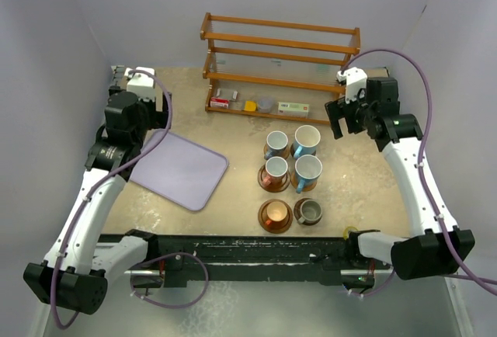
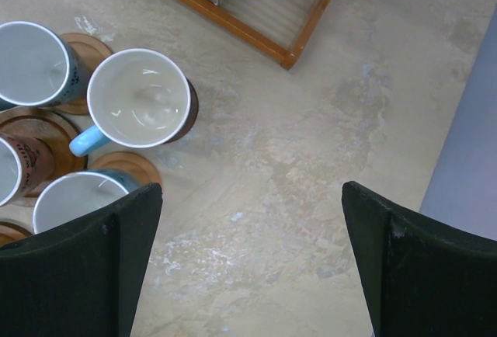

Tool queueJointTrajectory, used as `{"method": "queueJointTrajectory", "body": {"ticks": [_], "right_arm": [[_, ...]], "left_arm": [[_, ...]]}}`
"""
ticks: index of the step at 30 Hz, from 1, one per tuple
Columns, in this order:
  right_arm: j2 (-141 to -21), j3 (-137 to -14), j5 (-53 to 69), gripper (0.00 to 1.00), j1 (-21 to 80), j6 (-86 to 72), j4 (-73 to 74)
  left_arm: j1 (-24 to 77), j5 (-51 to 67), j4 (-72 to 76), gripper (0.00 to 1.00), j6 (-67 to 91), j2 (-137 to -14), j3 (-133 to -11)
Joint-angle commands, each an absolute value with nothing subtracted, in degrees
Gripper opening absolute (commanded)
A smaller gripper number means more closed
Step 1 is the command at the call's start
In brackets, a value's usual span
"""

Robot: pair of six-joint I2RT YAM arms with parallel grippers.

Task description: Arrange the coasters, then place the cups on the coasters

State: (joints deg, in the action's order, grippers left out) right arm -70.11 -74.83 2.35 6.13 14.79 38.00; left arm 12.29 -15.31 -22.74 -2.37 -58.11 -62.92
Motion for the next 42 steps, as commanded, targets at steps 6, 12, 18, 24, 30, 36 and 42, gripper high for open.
{"method": "queueJointTrajectory", "body": {"ticks": [6,12,18,24,30,36,42], "right_arm": [[-63.97,-69.97,-1.97,1.0,6.24,13.31,33.35],[-59.5,-62.86,-2.99,1.0,6.24,10.48,29.27],[-56.7,-61.04,-3.17,1.0,6.24,9.58,28.8],[-54.28,-61.33,-3.93,1.0,6.24,9.54,29.97],[-52.44,-59.27,-7.52,1.0,6.24,9.67,27.71],[-50.44,-55.62,-8.61,1.0,6.15,10.4,27.36],[-48.88,-54.41,-8.26,1.0,5.55,11.79,26.19]], "left_arm": [[10.07,-14.25,-17.4,0.94,-3.15,-53.24,-57.76],[10.02,-13.05,-12.53,0.93,-2.7,-51.51,-53.01],[9.91,-16.36,-8.29,0.93,-4.37,-48.78,-49.06],[9.65,-18.2,-9.49,0.94,-3.23,-46.08,-48.65],[8.47,-15.63,-10.54,0.96,-2.85,-44.81,-47.46],[7.92,-12.71,-11.1,0.96,-3.06,-44.24,-46.57],[7.48,-11.91,-11.1,0.96,-3.47,-43.07,-46.02]]}}
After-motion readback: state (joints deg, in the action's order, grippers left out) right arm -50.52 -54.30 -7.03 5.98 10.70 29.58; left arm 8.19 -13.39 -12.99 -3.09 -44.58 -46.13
